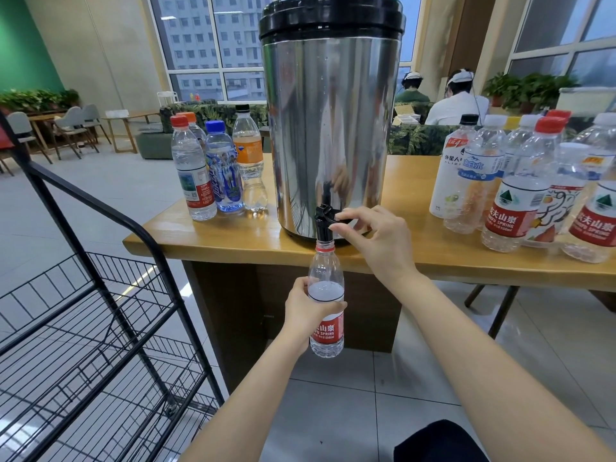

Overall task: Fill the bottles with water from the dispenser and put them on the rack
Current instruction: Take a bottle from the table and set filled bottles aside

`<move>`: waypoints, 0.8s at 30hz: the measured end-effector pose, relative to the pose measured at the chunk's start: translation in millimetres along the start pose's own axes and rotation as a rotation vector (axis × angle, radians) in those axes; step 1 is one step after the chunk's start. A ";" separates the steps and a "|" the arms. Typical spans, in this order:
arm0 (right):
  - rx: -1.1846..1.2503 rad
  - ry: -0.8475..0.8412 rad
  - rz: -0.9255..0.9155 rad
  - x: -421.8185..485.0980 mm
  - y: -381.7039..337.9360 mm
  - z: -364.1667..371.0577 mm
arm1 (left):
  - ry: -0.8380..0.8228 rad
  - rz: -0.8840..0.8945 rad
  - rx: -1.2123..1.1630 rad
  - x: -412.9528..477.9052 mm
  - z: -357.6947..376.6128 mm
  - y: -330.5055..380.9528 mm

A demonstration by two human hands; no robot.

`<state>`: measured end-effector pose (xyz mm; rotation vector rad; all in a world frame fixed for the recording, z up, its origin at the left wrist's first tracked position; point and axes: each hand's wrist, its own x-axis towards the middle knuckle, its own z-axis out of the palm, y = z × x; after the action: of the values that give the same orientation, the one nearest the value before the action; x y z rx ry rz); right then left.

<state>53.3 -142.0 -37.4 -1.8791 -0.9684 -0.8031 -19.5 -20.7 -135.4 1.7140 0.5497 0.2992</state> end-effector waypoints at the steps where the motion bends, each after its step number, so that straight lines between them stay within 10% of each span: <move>1: -0.001 0.000 -0.001 0.0 0.1 -0.2 | -0.001 -0.002 -0.001 -0.2 0.0 0.3; 24: -0.004 -0.007 -0.018 -0.4 0.9 -1.1 | 0.001 -0.018 -0.004 -1.5 0.1 1.5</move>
<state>53.7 -143.4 -37.7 -1.8799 -0.9901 -0.8098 -20.5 -21.8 -133.8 1.7045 0.5651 0.2883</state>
